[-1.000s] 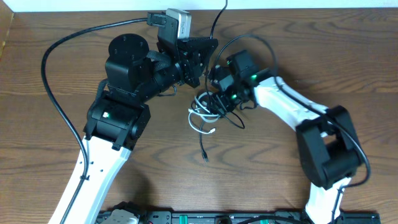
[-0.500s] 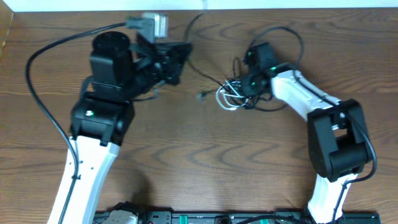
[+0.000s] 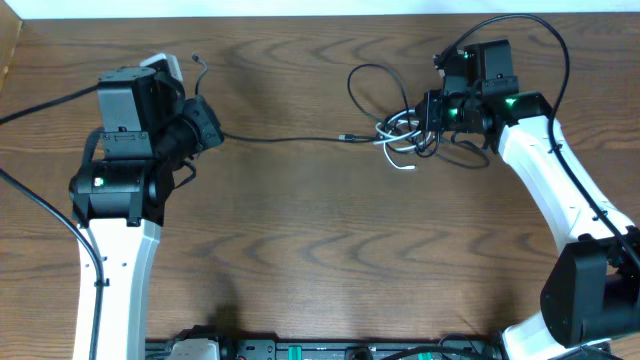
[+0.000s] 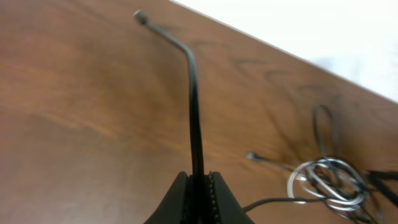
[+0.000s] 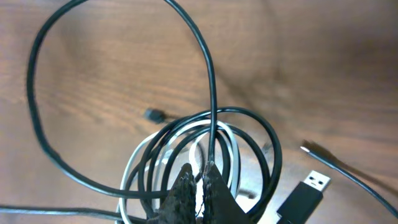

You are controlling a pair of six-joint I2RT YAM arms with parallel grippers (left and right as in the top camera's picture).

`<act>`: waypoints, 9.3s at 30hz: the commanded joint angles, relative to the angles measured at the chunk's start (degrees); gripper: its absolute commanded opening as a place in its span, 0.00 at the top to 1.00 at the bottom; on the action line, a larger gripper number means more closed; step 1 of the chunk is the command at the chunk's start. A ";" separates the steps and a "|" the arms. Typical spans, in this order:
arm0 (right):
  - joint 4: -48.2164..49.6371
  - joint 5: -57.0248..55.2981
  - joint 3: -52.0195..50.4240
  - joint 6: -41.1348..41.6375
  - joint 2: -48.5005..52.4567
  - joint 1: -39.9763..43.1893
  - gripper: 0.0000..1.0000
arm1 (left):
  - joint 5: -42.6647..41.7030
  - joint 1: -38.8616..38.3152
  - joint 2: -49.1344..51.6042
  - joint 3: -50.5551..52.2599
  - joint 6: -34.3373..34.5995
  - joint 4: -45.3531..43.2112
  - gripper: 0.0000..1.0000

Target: Untangle cables

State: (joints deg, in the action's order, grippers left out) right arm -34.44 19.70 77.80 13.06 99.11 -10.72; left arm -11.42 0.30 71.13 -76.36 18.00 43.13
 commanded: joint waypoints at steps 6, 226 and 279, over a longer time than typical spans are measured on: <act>-2.14 9.90 0.20 -0.76 0.26 0.13 0.99 | -5.05 0.22 4.83 -0.70 -4.68 6.82 0.83; -8.02 33.90 19.63 -13.00 8.07 -4.17 0.25 | -17.53 -13.03 8.28 -0.85 17.66 -16.61 0.92; -13.99 37.59 20.63 -16.83 -4.98 2.54 0.99 | 6.14 -17.05 15.34 -0.74 13.07 -5.64 0.93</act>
State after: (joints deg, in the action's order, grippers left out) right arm -48.18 45.23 97.23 0.38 97.17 -10.15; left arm -8.32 -17.04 87.00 -76.44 32.64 36.88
